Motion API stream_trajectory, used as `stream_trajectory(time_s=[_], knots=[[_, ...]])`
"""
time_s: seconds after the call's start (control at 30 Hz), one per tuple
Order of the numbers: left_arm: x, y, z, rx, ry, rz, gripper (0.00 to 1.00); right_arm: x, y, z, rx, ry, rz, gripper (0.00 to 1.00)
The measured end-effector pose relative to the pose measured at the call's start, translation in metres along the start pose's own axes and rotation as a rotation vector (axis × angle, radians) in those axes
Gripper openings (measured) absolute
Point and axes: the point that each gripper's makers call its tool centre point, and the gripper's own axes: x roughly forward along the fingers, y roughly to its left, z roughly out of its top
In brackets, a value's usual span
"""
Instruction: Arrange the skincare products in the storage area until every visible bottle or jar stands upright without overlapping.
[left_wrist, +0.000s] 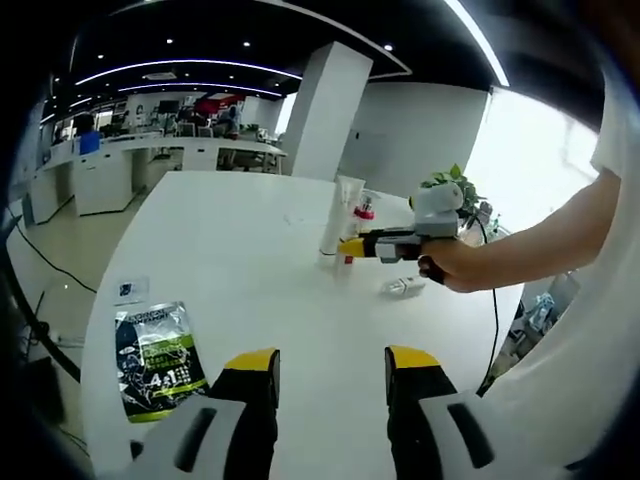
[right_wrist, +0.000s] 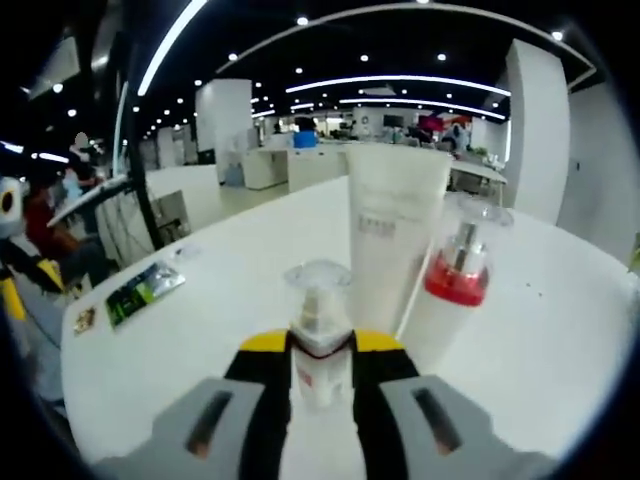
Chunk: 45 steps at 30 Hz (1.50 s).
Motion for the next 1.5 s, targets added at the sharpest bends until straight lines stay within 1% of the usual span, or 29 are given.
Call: stream_trajectory(time_s=[0.13, 0.2, 0.33, 0.4, 0.47, 0.5, 0.53, 0.57, 0.63, 0.8, 0.87, 0.9, 0.93, 1.0, 1.07, 1.1, 1.13, 1.17, 1.3, 1.4, 1.43, 1.47, 1.5], knots=[[-0.003, 0.005, 0.003, -0.017, -0.004, 0.011, 0.43, 0.002, -0.003, -0.004, 0.014, 0.004, -0.011, 0.2], [-0.003, 0.008, 0.007, -0.019, -0.017, 0.02, 0.43, 0.003, -0.003, -0.005, 0.019, 0.001, -0.003, 0.2], [-0.003, 0.01, 0.011, -0.029, -0.024, 0.03, 0.43, 0.007, -0.005, -0.002, 0.006, -0.018, -0.001, 0.2], [-0.003, 0.009, 0.013, -0.048, -0.026, 0.026, 0.43, 0.007, -0.007, 0.0, -0.015, -0.027, -0.012, 0.21], [-0.002, 0.008, 0.015, -0.059, -0.04, 0.025, 0.43, 0.007, -0.008, -0.001, -0.063, -0.035, -0.018, 0.21], [-0.002, 0.008, 0.015, -0.059, -0.04, 0.026, 0.42, 0.006, -0.009, -0.002, -0.073, -0.038, -0.019, 0.21], [-0.001, 0.009, 0.014, -0.066, -0.036, 0.027, 0.42, 0.005, -0.012, -0.003, -0.034, -0.047, -0.023, 0.21], [-0.001, 0.009, 0.015, -0.067, -0.037, 0.028, 0.42, 0.005, -0.013, -0.004, -0.032, -0.046, -0.024, 0.21], [0.0, 0.009, 0.015, -0.074, -0.04, 0.027, 0.42, 0.005, -0.013, -0.004, -0.037, -0.041, -0.024, 0.21], [0.001, 0.009, 0.017, -0.077, -0.042, 0.024, 0.42, 0.007, -0.013, -0.01, -0.053, 0.006, -0.014, 0.22], [0.002, 0.01, 0.017, -0.075, -0.042, 0.022, 0.42, 0.007, -0.013, -0.023, -0.074, 0.067, -0.018, 0.22], [0.002, 0.01, 0.018, -0.074, -0.042, 0.022, 0.42, 0.008, -0.012, -0.023, -0.071, 0.065, -0.014, 0.23], [0.002, 0.01, 0.018, -0.072, -0.043, 0.022, 0.42, 0.008, -0.01, -0.025, -0.052, 0.067, -0.01, 0.25], [0.003, 0.011, 0.02, -0.076, -0.048, 0.023, 0.42, 0.008, -0.008, -0.03, -0.04, 0.081, -0.009, 0.26], [0.004, 0.011, 0.02, -0.082, -0.049, 0.024, 0.42, 0.009, -0.009, -0.038, -0.002, 0.116, -0.027, 0.25], [0.004, 0.011, 0.019, -0.082, -0.048, 0.024, 0.42, 0.009, -0.01, -0.039, 0.007, 0.12, -0.034, 0.25], [0.005, 0.011, 0.018, -0.081, -0.046, 0.023, 0.42, 0.009, -0.012, -0.039, 0.039, 0.118, -0.046, 0.24], [0.005, 0.011, 0.018, -0.081, -0.044, 0.023, 0.42, 0.008, -0.014, -0.04, 0.052, 0.12, -0.055, 0.23], [0.006, 0.013, 0.015, -0.086, -0.042, 0.023, 0.41, 0.006, -0.018, -0.04, 0.085, 0.121, -0.07, 0.23], [0.009, 0.015, 0.014, -0.097, -0.043, 0.024, 0.41, 0.002, -0.017, -0.038, 0.193, 0.114, -0.097, 0.24], [0.01, 0.015, 0.015, -0.098, -0.045, 0.023, 0.41, 0.002, -0.016, -0.039, 0.233, 0.122, -0.105, 0.25], [0.011, 0.014, 0.016, -0.102, -0.048, 0.02, 0.41, 0.001, -0.016, -0.042, 0.282, 0.146, -0.137, 0.27], [0.012, 0.014, 0.016, -0.104, -0.05, 0.018, 0.41, 0.002, -0.014, -0.042, 0.295, 0.145, -0.141, 0.29]])
